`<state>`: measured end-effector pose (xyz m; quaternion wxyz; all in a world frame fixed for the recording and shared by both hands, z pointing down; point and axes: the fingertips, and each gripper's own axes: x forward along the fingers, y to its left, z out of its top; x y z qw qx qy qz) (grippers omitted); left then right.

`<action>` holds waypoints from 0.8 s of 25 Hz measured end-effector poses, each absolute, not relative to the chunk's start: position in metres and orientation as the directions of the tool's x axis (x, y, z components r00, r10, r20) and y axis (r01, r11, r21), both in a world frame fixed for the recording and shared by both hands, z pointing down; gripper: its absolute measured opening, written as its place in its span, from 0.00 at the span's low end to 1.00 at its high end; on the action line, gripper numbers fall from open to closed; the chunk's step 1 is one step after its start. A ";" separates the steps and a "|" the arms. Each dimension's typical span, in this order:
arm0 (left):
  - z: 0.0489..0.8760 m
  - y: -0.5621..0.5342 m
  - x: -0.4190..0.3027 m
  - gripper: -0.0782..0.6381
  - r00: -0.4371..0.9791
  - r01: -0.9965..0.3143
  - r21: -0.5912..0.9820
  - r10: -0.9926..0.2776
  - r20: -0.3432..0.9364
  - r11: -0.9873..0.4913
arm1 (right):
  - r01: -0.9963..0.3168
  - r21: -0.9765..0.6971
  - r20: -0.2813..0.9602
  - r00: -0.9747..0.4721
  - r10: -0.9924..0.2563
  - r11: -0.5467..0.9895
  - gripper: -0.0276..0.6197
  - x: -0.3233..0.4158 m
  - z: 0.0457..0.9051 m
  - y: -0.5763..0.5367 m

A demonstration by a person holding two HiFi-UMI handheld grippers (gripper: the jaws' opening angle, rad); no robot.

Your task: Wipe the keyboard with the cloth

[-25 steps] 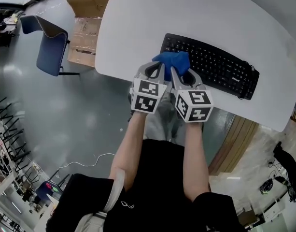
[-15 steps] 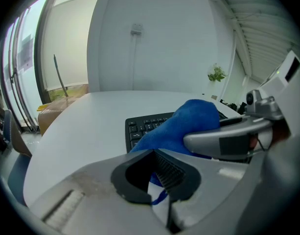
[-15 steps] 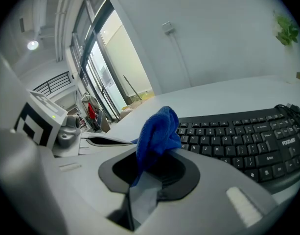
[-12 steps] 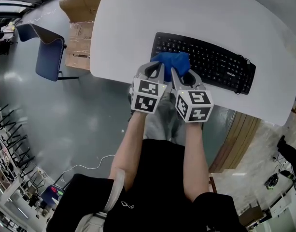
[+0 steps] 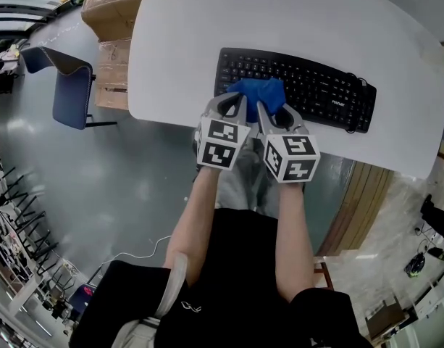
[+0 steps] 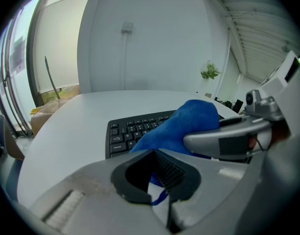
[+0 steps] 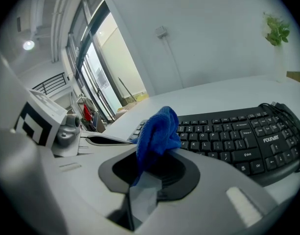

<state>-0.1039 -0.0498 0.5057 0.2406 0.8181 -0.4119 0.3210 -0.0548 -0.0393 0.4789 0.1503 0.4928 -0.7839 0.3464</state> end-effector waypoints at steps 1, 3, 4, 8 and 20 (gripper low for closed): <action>0.506 -0.049 -0.102 0.10 0.456 -0.826 0.128 -0.518 0.724 -0.549 | -0.878 -0.395 0.577 -0.466 -0.670 0.271 0.17 -0.052 0.479 -0.039; 0.505 -0.049 -0.097 0.10 0.460 -0.821 0.127 -0.513 0.725 -0.556 | -0.880 -0.394 0.578 -0.461 -0.673 0.265 0.17 -0.048 0.478 -0.038; 0.505 -0.048 -0.095 0.10 0.462 -0.819 0.127 -0.511 0.725 -0.560 | -0.881 -0.393 0.578 -0.459 -0.675 0.262 0.17 -0.046 0.478 -0.037; 0.505 -0.048 -0.084 0.10 0.471 -0.808 0.128 -0.501 0.726 -0.574 | -0.885 -0.394 0.579 -0.448 -0.682 0.247 0.17 -0.036 0.478 -0.036; 0.506 -0.044 -0.050 0.10 0.505 -0.775 0.146 -0.464 0.728 -0.615 | -0.897 -0.395 0.584 -0.410 -0.701 0.196 0.17 -0.001 0.481 -0.031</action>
